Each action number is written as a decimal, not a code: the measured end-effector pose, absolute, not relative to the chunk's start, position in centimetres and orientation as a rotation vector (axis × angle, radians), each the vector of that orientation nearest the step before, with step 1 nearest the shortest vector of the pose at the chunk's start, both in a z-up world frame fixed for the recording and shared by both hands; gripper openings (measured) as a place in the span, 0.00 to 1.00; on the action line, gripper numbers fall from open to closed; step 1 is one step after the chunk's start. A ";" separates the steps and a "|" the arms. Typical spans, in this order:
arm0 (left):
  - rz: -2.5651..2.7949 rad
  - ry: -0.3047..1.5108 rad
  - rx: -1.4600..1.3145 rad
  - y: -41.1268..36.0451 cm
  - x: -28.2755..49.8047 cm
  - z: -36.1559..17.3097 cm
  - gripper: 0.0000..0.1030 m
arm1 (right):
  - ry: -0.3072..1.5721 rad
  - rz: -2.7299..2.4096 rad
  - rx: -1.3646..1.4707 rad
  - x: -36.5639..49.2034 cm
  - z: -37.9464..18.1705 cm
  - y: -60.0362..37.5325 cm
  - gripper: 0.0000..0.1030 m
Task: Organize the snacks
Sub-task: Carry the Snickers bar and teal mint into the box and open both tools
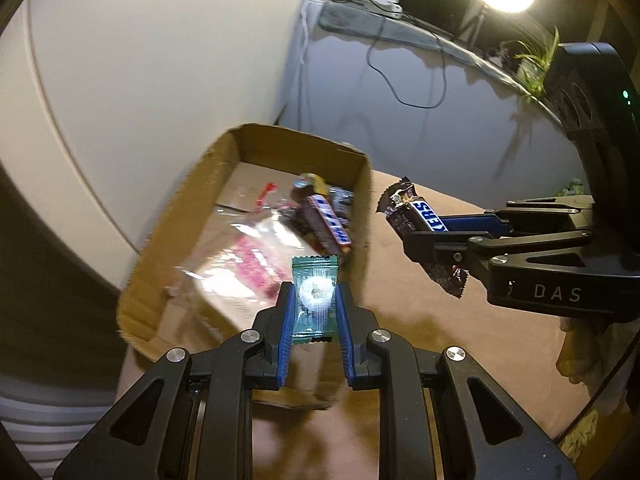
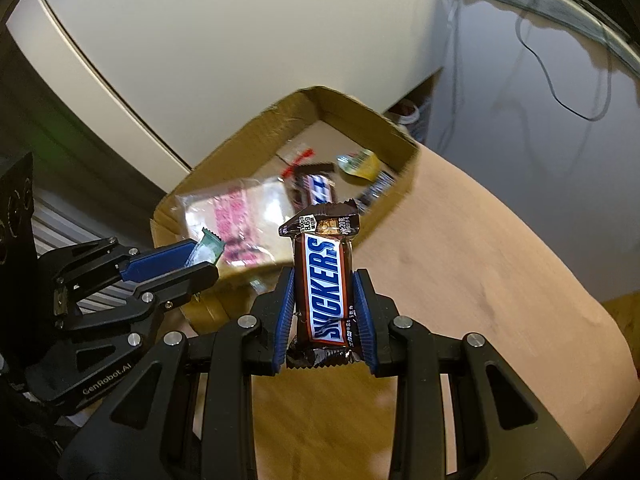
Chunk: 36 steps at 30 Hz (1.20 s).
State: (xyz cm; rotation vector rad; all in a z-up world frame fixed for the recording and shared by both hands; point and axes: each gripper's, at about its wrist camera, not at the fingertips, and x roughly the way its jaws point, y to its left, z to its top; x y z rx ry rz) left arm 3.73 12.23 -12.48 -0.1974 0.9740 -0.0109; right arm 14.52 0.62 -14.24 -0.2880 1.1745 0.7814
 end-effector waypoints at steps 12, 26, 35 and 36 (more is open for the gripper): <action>0.046 0.982 -0.206 15.2 4.3 -12.9 0.18 | 1.190 0.836 -0.335 15.4 -15.8 5.8 0.29; 0.078 0.980 -0.216 16.3 5.4 -12.9 0.21 | 1.193 0.839 -0.323 16.9 -16.0 7.4 0.30; 0.095 0.978 -0.213 16.5 5.6 -12.6 0.30 | 1.171 0.833 -0.320 17.3 -15.1 7.3 0.43; 0.099 0.977 -0.212 16.5 5.6 -12.6 0.32 | 1.167 0.831 -0.320 17.4 -15.0 7.3 0.46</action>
